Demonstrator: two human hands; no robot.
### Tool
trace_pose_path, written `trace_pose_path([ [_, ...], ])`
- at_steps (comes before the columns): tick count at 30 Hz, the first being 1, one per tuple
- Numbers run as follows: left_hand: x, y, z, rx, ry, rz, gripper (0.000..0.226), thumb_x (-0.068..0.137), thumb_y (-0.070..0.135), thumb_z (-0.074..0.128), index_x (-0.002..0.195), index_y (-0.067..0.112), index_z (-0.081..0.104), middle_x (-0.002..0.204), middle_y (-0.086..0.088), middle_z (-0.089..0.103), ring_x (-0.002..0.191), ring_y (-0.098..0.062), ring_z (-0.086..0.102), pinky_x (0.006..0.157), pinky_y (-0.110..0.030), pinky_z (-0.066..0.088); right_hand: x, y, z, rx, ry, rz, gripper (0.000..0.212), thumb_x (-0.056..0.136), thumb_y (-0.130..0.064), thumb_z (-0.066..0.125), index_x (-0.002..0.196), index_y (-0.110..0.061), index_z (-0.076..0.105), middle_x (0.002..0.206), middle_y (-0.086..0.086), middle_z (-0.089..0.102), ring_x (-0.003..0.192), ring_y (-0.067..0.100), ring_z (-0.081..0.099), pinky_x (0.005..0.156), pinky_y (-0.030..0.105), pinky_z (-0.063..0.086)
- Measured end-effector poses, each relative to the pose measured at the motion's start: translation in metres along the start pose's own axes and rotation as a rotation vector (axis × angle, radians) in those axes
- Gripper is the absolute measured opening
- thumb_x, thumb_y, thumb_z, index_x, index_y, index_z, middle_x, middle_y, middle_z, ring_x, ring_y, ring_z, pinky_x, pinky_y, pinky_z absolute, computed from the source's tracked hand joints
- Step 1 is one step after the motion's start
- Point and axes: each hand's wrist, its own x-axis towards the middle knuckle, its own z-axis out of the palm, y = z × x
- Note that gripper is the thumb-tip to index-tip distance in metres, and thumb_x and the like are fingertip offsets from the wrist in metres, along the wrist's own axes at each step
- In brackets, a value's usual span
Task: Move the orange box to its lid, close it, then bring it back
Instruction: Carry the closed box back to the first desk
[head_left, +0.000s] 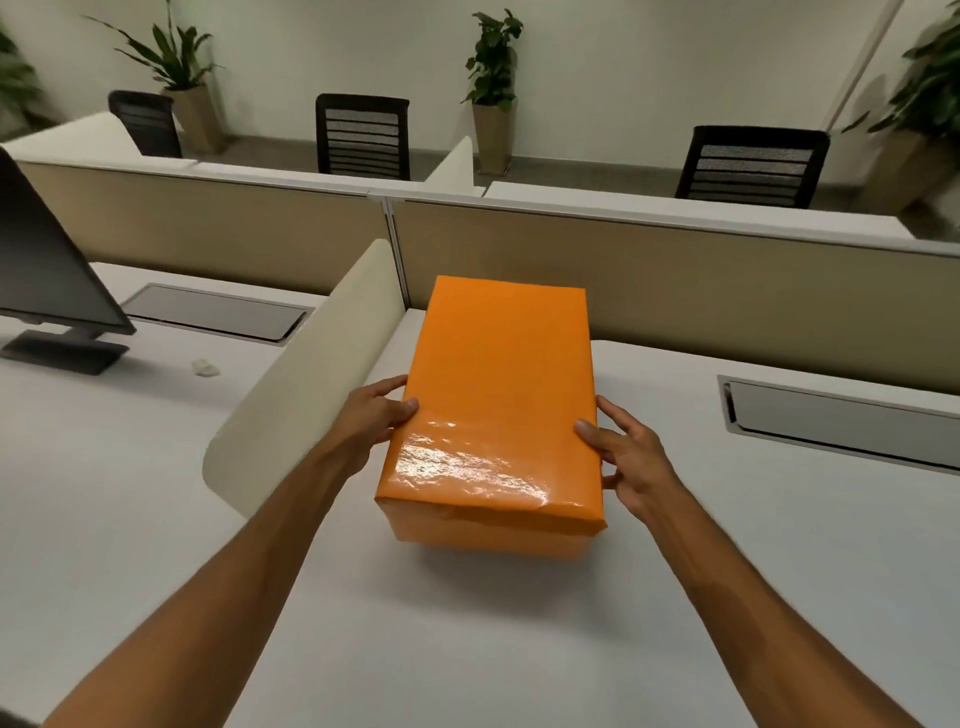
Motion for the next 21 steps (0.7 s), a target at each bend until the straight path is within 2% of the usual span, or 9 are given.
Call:
trace_pose_path([
  [3, 0.034, 0.0, -0.026, 0.036, 0.015, -0.022, 0.055, 0.093, 0.015, 0.063, 0.146, 0.018, 0.049, 0.13, -0.014, 0.065, 0.111, -0.033, 0.065, 0.095, -0.049, 0.053, 0.024, 0.003, 0.033, 0.007, 0.016, 0.01, 0.078, 0.076, -0.032, 0.082, 0.145, -0.033, 0.047, 0.127, 0.001, 0.062, 0.107, 0.026, 0.062, 0.088, 0.059, 0.052],
  [11, 0.102, 0.004, -0.062, 0.079, 0.022, -0.054, 0.054, 0.095, 0.012, 0.06, 0.147, 0.017, 0.048, 0.141, -0.014, 0.058, 0.123, -0.036, 0.057, 0.105, -0.053, 0.047, 0.073, 0.011, 0.084, 0.025, 0.063, 0.039, 0.076, 0.078, -0.032, 0.081, 0.146, -0.032, 0.046, 0.124, 0.0, 0.063, 0.108, 0.027, 0.061, 0.082, 0.053, 0.051],
  [14, 0.12, 0.009, -0.069, 0.094, 0.012, -0.043, 0.054, 0.096, 0.013, 0.059, 0.148, 0.017, 0.046, 0.142, -0.013, 0.056, 0.122, -0.034, 0.057, 0.103, -0.05, 0.047, 0.088, 0.008, 0.093, 0.028, 0.071, 0.038, 0.075, 0.079, -0.031, 0.08, 0.145, -0.032, 0.046, 0.117, -0.004, 0.065, 0.104, 0.021, 0.062, 0.078, 0.05, 0.052],
  [18, 0.136, 0.015, -0.073, 0.094, -0.003, -0.02, 0.051, 0.097, 0.014, 0.058, 0.147, 0.017, 0.047, 0.14, -0.012, 0.057, 0.108, -0.026, 0.058, 0.09, -0.041, 0.048, 0.102, 0.004, 0.103, 0.017, 0.078, 0.032, 0.073, 0.081, -0.03, 0.078, 0.146, -0.033, 0.045, 0.113, -0.009, 0.064, 0.1, 0.016, 0.062, 0.068, 0.043, 0.053],
  [21, 0.142, 0.017, -0.076, 0.089, -0.009, -0.02, 0.052, 0.097, 0.014, 0.058, 0.147, 0.018, 0.046, 0.141, -0.012, 0.057, 0.109, -0.026, 0.057, 0.091, -0.041, 0.047, 0.108, 0.002, 0.104, -0.007, 0.078, 0.025, 0.072, 0.082, -0.032, 0.078, 0.146, -0.033, 0.045, 0.113, -0.01, 0.064, 0.1, 0.016, 0.062, 0.065, 0.041, 0.054],
])
